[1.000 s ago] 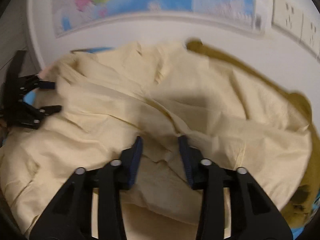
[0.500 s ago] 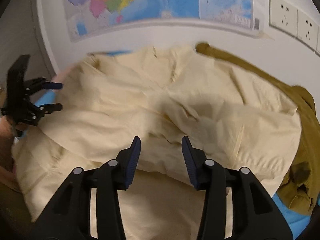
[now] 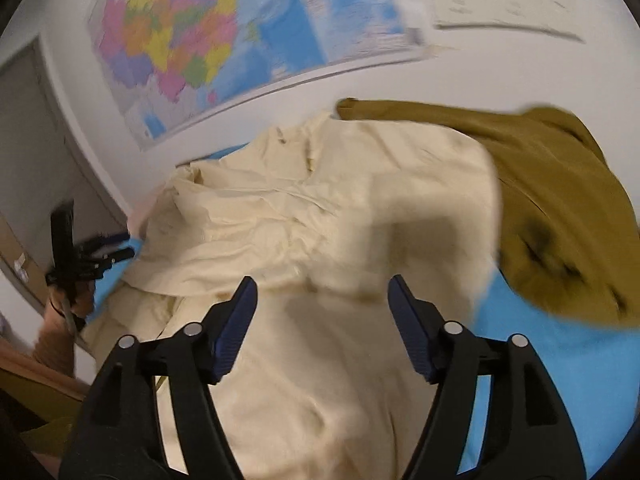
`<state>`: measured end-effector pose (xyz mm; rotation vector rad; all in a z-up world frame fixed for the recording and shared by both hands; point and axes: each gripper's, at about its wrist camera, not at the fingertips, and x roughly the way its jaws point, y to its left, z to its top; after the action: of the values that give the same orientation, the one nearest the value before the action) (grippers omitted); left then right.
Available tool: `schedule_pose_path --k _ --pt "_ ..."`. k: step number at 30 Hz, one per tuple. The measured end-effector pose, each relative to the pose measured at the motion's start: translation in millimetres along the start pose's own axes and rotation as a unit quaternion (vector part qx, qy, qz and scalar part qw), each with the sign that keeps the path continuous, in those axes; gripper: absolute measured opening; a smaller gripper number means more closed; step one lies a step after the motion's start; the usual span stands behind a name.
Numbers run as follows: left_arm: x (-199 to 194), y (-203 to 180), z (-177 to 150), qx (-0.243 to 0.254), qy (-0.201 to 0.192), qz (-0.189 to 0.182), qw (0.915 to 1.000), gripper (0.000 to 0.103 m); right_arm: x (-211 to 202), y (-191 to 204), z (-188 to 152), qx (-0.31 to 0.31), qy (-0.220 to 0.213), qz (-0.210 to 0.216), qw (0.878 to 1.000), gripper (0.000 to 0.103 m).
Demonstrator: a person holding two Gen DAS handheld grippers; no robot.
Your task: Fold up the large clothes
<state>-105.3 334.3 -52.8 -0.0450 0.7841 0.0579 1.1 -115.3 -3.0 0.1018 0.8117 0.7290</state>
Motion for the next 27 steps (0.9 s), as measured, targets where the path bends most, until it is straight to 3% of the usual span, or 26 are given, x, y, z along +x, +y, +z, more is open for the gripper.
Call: schedule_pose_path --k 4,12,21,26,27 --pt "-11 13 -29 -0.038 0.026 -0.027 0.9986 0.087 -18 -29 -31 0.053 0.010 0.002 0.999 0.078" --pt "-19 14 -78 -0.106 0.059 -0.098 0.9877 0.090 -31 -46 -99 0.125 0.031 0.046 0.991 0.081" --pt "-22 -3 -103 -0.109 0.072 -0.156 0.9791 0.095 -29 -31 -117 0.115 0.032 0.083 0.989 0.087" --pt "-27 -23 -112 -0.099 0.075 -0.225 0.9665 0.096 -20 -12 -121 0.086 0.045 0.112 0.989 0.087" --pt "-28 -30 -113 -0.089 0.074 -0.225 0.9674 0.096 -18 -6 -123 0.076 0.052 0.118 0.989 0.087"
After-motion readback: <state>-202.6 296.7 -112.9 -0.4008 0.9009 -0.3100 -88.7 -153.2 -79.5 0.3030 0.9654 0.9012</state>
